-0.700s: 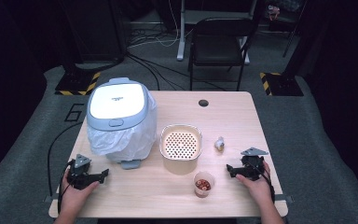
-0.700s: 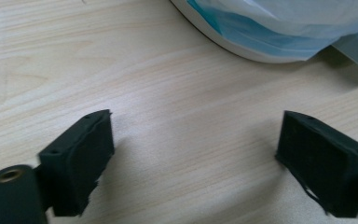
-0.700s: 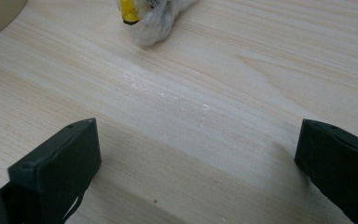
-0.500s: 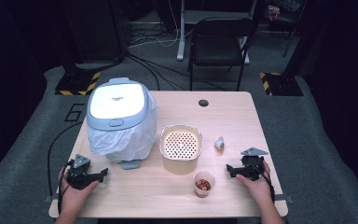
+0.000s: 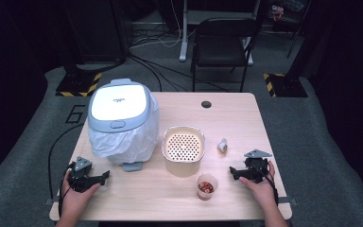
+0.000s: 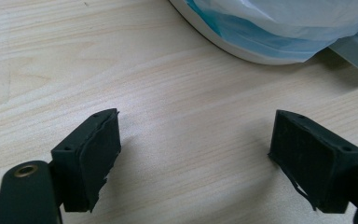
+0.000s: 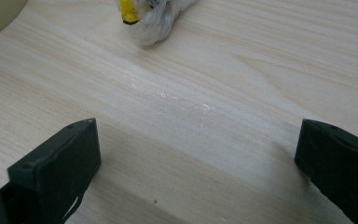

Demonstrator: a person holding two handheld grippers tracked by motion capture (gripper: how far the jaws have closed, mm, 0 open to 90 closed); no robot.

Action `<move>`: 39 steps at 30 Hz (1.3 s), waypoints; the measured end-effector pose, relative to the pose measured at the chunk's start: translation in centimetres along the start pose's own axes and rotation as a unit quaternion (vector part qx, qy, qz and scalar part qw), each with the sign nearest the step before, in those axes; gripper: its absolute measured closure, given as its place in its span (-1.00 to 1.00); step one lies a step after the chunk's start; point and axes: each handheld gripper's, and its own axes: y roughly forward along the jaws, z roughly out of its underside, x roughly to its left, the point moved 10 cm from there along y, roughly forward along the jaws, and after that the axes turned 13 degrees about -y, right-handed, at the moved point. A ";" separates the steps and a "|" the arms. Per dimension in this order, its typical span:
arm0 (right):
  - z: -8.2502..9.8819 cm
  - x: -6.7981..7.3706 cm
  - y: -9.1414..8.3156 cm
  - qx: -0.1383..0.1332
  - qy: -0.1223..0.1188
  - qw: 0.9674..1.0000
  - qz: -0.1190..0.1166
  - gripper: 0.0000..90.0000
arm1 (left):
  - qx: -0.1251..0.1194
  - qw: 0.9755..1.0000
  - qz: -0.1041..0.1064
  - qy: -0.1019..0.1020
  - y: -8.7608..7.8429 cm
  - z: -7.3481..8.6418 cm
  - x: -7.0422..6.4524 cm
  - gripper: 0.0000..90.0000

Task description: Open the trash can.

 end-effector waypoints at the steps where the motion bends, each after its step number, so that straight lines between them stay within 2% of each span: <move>1: 0.0 0.0 0.0 0.001 0.002 1.000 0.001 -1.00 | -0.002 1.000 0.000 0.000 0.0 0.0 0.0 -0.61; 3: 0.0 0.0 0.0 0.001 0.002 1.000 0.001 -1.00 | -0.011 1.000 0.001 -0.003 0.1 -0.1 -0.2 -0.55; 4: 0.1 0.0 0.0 0.003 -0.002 1.000 0.001 -1.00 | -0.008 1.000 0.005 -0.007 0.0 -0.1 -0.3 -0.51; 5: 0.0 0.0 0.0 0.002 0.001 1.000 0.002 -1.00 | -0.011 1.000 0.013 -0.014 -0.1 -0.2 -0.5 -0.43; 6: 0.0 0.0 0.0 0.002 0.002 1.000 0.001 -1.00 | -0.006 1.000 0.022 -0.015 -0.2 -0.2 -0.7 -0.33; 7: 0.1 0.0 0.0 0.003 -0.004 1.000 0.001 -1.00 | -0.003 0.999 0.034 -0.026 -0.3 -0.2 -1.2 -0.23; 8: 0.1 0.0 0.0 0.003 -0.004 1.000 0.001 -1.00 | -0.003 0.999 0.034 -0.026 -0.3 -0.2 -1.2 -0.23; 12: 0.1 0.0 0.0 0.003 -0.003 1.000 0.001 -1.00 | -0.008 0.999 0.041 -0.002 -1.1 -0.6 -2.5 -0.20; 20: 0.0 0.0 0.0 0.002 0.003 1.000 0.002 -1.00 | -0.004 0.998 0.066 0.011 -2.2 -0.7 -4.4 -0.17; 21: 0.0 0.0 0.0 0.002 0.003 1.000 0.002 -1.00 | 0.001 0.997 0.072 0.013 -2.4 -0.6 -4.7 -0.17; 23: 0.1 0.0 0.0 0.003 -0.003 1.000 0.001 -1.00 | -0.004 0.997 0.081 0.014 -2.5 -0.7 -5.3 -0.14; 26: 0.0 0.0 0.0 0.001 0.003 1.000 0.002 -1.00 | 0.001 0.995 0.094 0.022 -2.8 -0.7 -6.1 -0.11; 29: 0.0 0.0 0.0 0.002 0.002 1.000 0.002 -1.00 | -0.002 0.994 0.106 0.020 -2.9 -0.8 -6.9 -0.09; 31: 0.1 0.0 0.0 0.002 -0.002 1.000 0.001 -1.00 | 0.003 0.993 0.112 0.032 -3.0 -0.7 -7.5 -0.06; 36: 0.1 0.0 0.0 0.003 -0.001 1.000 0.001 -1.00 | 0.002 0.992 0.119 0.034 -2.9 -0.7 -8.3 -0.06; 38: 0.0 0.0 0.0 0.002 0.000 1.000 0.002 -1.00 | 0.009 0.991 0.123 0.048 -2.9 -0.6 -8.8 -0.05; 39: 0.0 0.0 0.0 0.002 0.001 1.000 0.001 -1.00 | 0.009 0.991 0.123 0.048 -2.9 -0.6 -8.8 -0.05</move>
